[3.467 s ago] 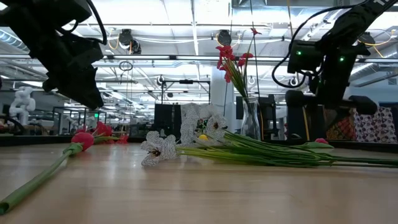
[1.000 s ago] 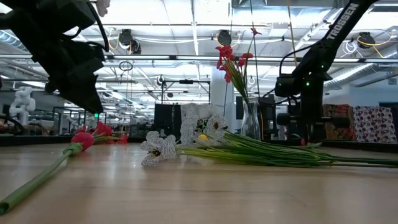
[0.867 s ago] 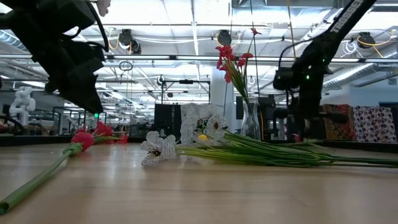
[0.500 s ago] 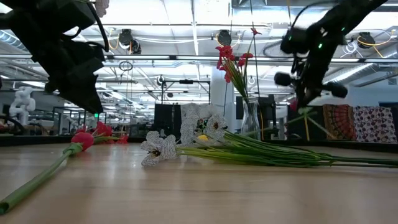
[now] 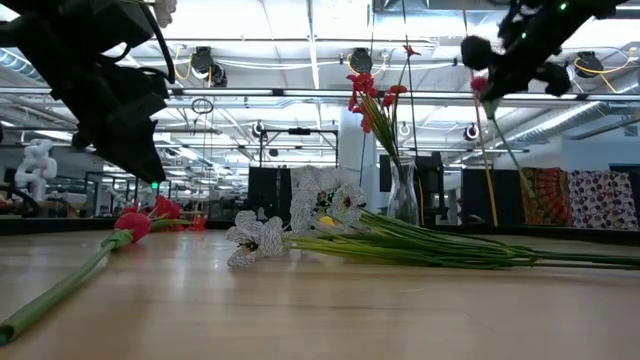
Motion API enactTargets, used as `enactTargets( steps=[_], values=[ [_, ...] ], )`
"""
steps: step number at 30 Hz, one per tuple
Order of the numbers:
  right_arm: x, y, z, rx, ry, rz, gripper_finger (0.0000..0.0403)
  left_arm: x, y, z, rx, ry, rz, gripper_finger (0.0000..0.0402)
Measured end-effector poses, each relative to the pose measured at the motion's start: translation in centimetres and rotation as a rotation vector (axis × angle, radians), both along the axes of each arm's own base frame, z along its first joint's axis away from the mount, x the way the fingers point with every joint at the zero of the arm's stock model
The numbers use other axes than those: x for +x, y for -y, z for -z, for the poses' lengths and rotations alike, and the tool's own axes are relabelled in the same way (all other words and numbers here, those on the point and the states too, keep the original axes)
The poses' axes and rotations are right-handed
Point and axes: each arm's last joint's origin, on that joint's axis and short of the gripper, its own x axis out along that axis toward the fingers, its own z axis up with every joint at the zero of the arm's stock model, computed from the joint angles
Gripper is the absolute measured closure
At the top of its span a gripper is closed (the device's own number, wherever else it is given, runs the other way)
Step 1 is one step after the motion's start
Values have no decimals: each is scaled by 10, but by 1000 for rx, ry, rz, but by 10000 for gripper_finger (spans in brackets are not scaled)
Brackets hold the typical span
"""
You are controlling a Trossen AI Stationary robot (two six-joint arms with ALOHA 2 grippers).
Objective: Sort flowers into vase by color
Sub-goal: Put the top red flower into the transparent flower vase
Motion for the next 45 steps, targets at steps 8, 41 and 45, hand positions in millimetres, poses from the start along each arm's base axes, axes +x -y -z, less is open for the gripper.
enactTargets(
  steps=[8,41,45],
  values=[
    [14,-12,-28,-233,14,-211,403,0,0,0,0,0,0,258],
    [92,16,-38,-677,89,-217,402,0,0,0,2,1,-1,258],
    [101,19,-29,-653,70,-229,402,0,0,0,2,1,-1,258]
  ],
)
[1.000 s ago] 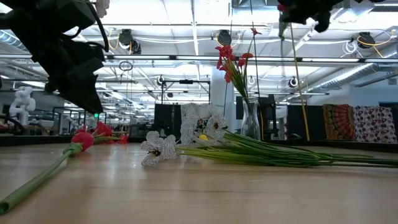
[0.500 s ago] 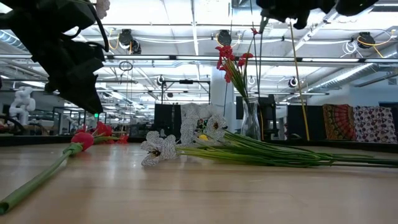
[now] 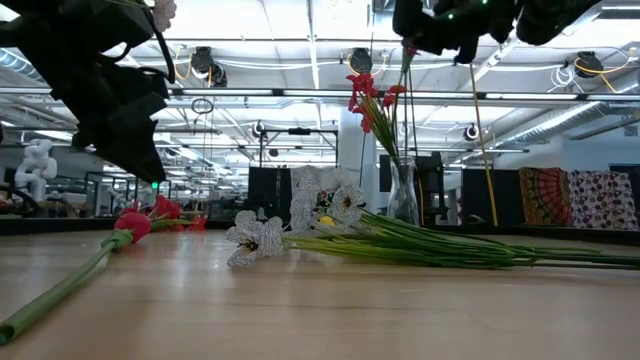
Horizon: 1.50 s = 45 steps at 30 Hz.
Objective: Sort flowers into vase by color
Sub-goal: Put the top red flower into the transparent flower vase
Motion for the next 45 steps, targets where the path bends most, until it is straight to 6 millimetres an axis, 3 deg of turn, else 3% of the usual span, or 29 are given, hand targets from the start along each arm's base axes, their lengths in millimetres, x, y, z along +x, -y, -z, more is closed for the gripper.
enactTargets(
  steps=[12,19,27,36,45],
  values=[
    [27,9,36,79,-109,-5,402,0,0,0,1,0,0,258],
    [31,11,47,106,-165,-2,375,0,0,0,1,0,0,258],
    [17,6,30,100,-144,-2,330,0,0,0,1,0,0,258],
    [-11,-5,22,220,-214,-20,270,0,0,0,1,0,-1,258],
    [-31,-14,29,390,-286,-115,251,0,0,0,-1,2,-4,258]
  ],
)
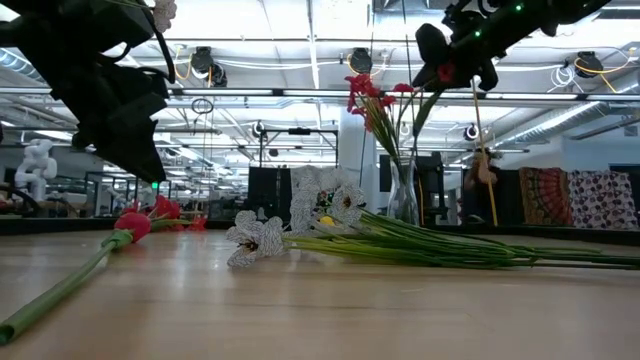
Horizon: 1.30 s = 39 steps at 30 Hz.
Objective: Sort flowers into vase by color
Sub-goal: Put the top red flower into the transparent flower vase, then put the red flowers into the transparent flower vase
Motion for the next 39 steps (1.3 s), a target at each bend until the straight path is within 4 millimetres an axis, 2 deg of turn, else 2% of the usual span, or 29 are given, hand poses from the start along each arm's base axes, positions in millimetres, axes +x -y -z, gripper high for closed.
enactTargets(
  steps=[7,10,16,19,22,27,35,39],
  values=[
    [-1,-2,0,13,-9,-52,255,0,0,0,-14,10,-15,258],
    [-6,-3,-13,-7,7,-54,255,0,0,0,-16,9,-14,258],
    [-28,-12,-42,25,-4,-51,255,0,0,0,-17,8,-12,258],
    [-45,-17,-53,123,-31,-25,255,0,0,0,-19,8,-12,258],
    [-62,-24,-55,277,-72,6,255,0,0,0,-20,8,-11,258],
    [-79,-39,-36,519,-120,-20,255,0,0,0,-20,9,-14,258],
    [-86,-60,28,663,-149,-18,255,0,-1,-1,-30,80,-133,258],
    [-86,-71,63,716,-156,-36,255,0,-8,-1,-29,83,-178,258]
  ],
)
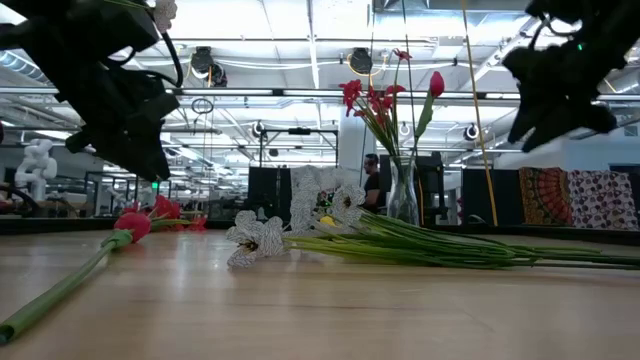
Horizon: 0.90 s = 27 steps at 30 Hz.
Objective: Sort flowers into vase by color
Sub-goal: Put the red flowers into the transparent flower vase
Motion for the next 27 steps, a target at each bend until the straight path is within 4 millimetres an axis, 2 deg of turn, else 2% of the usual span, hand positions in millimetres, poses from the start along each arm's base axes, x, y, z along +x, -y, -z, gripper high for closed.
enactTargets(
  steps=[5,14,19,27],
  values=[
    [4,-13,35,51,38,-37,255,0,-16,1,-43,-2,-86,258],
    [8,-28,71,126,120,-49,255,-8,-46,2,-72,-40,-236,258],
    [14,-31,83,118,192,-54,255,-17,-61,4,-94,-82,-327,258],
    [16,-30,87,93,188,-35,255,-29,-89,4,-119,-102,-428,258]
  ],
)
